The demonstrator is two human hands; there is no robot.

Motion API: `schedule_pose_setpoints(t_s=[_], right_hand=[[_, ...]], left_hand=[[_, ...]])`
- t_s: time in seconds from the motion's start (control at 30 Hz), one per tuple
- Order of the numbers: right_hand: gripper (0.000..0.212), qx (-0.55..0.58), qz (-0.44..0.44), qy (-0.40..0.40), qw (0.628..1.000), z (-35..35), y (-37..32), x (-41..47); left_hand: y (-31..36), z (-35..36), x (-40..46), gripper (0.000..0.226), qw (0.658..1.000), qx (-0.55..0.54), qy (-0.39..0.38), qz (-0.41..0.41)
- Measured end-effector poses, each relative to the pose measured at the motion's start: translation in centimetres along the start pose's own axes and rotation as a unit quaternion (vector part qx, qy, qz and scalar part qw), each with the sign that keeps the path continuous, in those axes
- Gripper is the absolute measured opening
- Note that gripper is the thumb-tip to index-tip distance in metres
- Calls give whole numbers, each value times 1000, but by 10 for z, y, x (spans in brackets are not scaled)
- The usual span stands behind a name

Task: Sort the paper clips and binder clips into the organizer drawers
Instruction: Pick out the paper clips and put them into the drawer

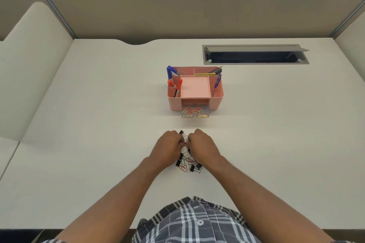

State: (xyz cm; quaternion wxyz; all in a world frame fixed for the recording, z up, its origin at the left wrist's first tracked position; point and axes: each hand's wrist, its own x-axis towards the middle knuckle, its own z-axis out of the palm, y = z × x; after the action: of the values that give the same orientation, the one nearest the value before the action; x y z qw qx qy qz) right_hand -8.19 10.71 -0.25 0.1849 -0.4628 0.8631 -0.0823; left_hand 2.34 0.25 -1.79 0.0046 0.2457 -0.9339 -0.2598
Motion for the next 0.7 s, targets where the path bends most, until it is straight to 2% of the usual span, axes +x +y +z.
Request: schedule_pose_setpoints(t_s=[0.3,0.47,0.7], right_hand=[[9,-16,7,-19,1000,-3,2,3],[5,-5,11,5,1000,-2,11,-3],[13,-26,-18,10,999,-4,7,-12]], left_hand=[[0,0,-3,10,1000,8,-5,17],[1,-3,0,11,999,-21,-7,-23],[6,-4,0,17,996,-50,0,-67]])
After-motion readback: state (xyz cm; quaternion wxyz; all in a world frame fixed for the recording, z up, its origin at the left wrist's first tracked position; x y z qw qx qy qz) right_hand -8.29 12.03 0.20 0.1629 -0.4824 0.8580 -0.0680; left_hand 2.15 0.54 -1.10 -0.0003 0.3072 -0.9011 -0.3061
